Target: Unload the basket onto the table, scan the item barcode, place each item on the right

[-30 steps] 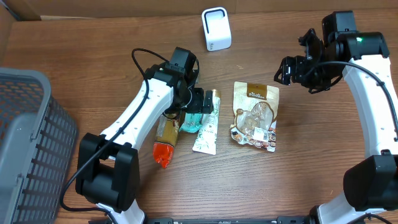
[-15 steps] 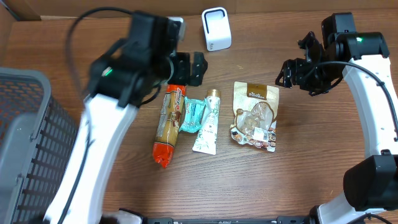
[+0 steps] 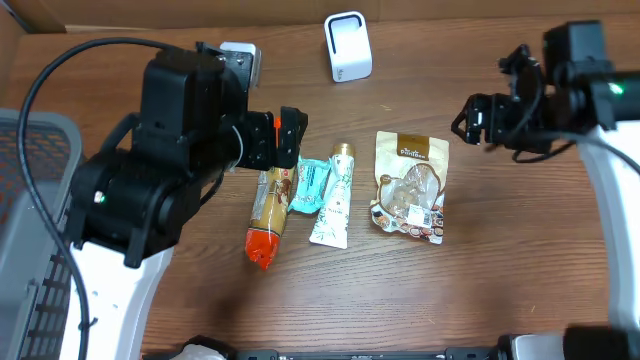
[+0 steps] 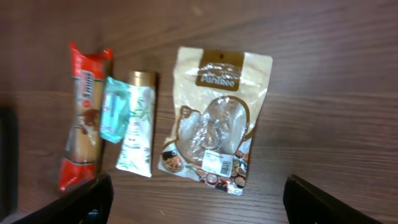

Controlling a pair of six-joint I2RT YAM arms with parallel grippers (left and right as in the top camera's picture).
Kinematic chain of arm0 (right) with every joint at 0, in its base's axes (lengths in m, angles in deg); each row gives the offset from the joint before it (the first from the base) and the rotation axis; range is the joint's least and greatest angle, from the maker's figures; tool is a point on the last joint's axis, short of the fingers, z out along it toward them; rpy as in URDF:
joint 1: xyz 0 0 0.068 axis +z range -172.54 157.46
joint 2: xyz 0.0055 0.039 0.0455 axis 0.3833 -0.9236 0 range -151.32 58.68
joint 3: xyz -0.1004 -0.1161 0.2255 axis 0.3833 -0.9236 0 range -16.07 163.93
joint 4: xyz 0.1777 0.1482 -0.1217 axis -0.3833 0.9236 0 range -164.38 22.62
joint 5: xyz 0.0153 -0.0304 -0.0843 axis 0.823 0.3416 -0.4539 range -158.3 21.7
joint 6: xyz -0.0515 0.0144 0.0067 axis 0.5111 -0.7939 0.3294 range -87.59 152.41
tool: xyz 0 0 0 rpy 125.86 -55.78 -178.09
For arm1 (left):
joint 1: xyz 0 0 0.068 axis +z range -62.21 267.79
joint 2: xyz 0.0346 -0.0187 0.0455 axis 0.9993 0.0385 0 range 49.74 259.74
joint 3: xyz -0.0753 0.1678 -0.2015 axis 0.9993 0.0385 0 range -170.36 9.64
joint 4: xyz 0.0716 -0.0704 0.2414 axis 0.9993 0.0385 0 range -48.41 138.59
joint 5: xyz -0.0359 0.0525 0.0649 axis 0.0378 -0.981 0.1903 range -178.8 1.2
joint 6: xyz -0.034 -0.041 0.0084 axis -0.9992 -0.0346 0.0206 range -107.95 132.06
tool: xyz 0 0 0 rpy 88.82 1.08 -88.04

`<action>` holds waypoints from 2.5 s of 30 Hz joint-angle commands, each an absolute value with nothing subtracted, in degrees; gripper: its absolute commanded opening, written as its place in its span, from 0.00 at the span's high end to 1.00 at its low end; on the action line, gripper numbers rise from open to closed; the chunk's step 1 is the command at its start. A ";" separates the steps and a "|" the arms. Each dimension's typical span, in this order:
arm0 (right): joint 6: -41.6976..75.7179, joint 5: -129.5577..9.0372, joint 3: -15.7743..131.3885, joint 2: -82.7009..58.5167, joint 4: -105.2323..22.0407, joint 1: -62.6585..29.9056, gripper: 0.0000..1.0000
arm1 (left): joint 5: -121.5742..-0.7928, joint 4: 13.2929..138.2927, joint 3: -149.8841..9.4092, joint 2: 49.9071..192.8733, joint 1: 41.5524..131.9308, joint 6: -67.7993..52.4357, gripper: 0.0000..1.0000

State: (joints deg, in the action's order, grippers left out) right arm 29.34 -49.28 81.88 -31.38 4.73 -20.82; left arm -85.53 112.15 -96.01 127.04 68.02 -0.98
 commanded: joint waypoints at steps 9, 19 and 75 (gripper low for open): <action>27.72 -50.96 82.14 -23.49 5.76 -20.63 0.05 | -86.89 112.24 -96.12 126.71 68.26 0.50 0.01; 27.74 -52.25 82.12 -23.69 6.09 -20.63 0.01 | -86.89 112.28 -96.12 128.83 68.26 0.48 0.00; 40.42 -25.56 52.38 -47.18 -16.89 -31.49 0.04 | -86.89 112.30 -96.09 129.36 68.26 0.48 0.00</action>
